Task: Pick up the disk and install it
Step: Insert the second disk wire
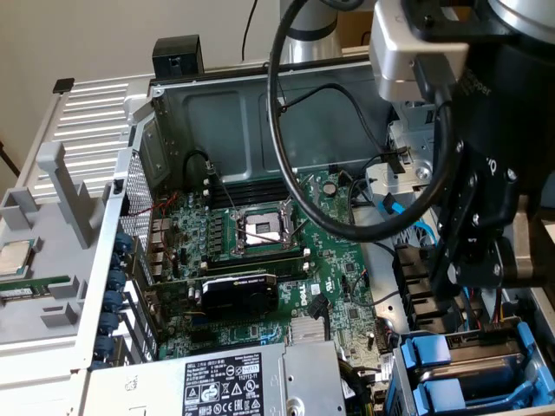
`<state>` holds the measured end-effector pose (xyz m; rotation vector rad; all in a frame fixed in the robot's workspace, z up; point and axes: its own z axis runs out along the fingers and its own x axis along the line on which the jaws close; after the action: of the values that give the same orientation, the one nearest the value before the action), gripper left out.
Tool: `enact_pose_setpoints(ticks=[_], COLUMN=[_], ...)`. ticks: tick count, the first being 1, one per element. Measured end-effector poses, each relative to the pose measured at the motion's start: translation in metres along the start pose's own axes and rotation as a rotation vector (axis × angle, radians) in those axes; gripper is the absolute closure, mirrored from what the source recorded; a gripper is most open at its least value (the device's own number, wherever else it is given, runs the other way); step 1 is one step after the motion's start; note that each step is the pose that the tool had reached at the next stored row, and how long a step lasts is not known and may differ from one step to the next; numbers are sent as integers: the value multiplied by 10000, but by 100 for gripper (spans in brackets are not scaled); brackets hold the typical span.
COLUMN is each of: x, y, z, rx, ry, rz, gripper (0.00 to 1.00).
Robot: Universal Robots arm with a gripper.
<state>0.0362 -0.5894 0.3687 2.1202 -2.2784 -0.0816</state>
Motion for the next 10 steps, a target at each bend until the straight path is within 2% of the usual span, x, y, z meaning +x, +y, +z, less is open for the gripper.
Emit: enact_pose_setpoints(ticks=[3, 10], x=[45, 148], y=[-11, -135], z=[-1, -9], rx=[-5, -9], ry=[-67, -103], rz=[-21, -56], gripper=[83, 83])
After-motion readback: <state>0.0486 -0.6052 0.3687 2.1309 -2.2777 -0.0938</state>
